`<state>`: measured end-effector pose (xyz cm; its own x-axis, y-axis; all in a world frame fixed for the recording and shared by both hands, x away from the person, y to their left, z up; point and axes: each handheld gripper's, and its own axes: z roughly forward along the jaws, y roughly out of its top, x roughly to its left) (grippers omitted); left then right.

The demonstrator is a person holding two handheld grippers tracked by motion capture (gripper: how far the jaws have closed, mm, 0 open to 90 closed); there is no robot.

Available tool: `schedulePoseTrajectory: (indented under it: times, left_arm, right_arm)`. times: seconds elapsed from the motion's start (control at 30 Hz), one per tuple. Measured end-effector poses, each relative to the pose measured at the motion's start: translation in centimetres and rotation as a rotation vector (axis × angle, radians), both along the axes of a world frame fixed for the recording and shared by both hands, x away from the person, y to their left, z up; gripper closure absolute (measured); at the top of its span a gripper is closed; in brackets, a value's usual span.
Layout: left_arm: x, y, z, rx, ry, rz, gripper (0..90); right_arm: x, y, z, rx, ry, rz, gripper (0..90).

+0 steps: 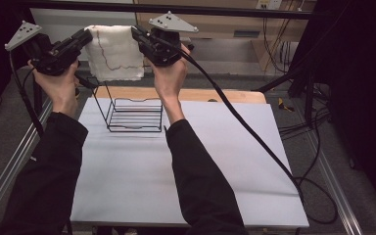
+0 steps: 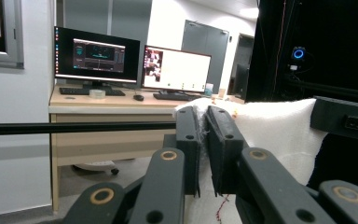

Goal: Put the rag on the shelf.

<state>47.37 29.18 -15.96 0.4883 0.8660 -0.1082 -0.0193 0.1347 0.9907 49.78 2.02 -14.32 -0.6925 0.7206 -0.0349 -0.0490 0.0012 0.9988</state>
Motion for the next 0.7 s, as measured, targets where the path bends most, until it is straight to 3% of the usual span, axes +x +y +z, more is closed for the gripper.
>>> schedulePoseTrajectory:
  times: [0.3, 0.53, 0.7]
  left_arm:
    - [2.0, -0.2, 0.4, 0.014, 0.022, 0.015, 82.8]
    - [3.1, 0.4, 0.4, -0.012, 0.036, 0.009, 82.8]
    - [3.8, 0.4, 0.1, 0.013, 0.05, 0.02, 82.8]
  right_arm:
    - [1.8, 0.1, 0.0, 0.01, 0.014, -0.009, 83.5]
    - [2.8, 0.6, 0.0, -0.012, 0.02, -0.014, 83.5]
    - [3.4, 0.8, -0.1, -0.02, 0.034, -0.013, 83.5]
